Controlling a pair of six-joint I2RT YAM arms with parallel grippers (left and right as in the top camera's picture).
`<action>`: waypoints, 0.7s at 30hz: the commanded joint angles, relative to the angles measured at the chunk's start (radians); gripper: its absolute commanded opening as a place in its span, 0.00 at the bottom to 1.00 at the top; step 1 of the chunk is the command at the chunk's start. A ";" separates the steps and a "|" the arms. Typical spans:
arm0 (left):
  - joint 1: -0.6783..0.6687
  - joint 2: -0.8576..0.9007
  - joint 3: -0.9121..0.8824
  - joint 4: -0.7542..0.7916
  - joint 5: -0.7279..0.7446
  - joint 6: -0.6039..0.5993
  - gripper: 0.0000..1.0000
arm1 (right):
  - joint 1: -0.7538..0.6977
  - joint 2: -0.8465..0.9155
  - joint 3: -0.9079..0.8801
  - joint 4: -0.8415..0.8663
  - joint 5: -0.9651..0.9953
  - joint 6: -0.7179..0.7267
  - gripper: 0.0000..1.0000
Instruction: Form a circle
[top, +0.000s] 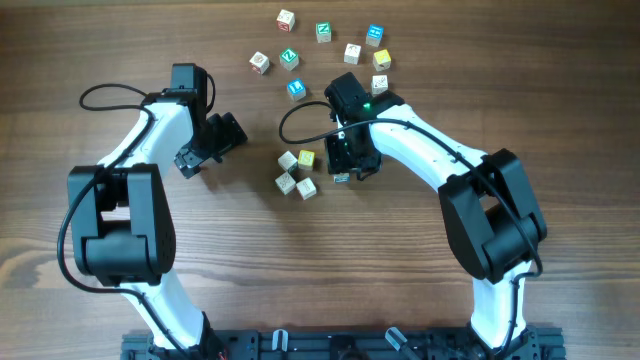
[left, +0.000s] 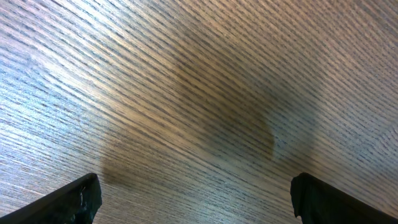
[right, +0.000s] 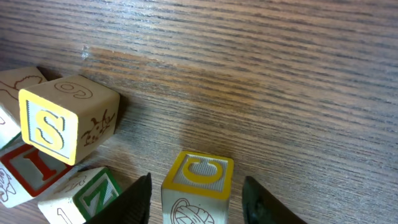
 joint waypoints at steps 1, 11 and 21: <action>0.003 0.011 -0.005 0.002 -0.010 -0.006 1.00 | 0.002 -0.003 -0.005 0.005 0.035 0.023 0.55; 0.003 0.011 -0.006 0.002 -0.010 -0.006 1.00 | -0.079 -0.003 -0.004 0.104 0.074 0.070 1.00; 0.003 0.011 -0.005 0.002 -0.010 -0.006 1.00 | -0.110 -0.003 -0.005 -0.051 0.082 0.075 0.51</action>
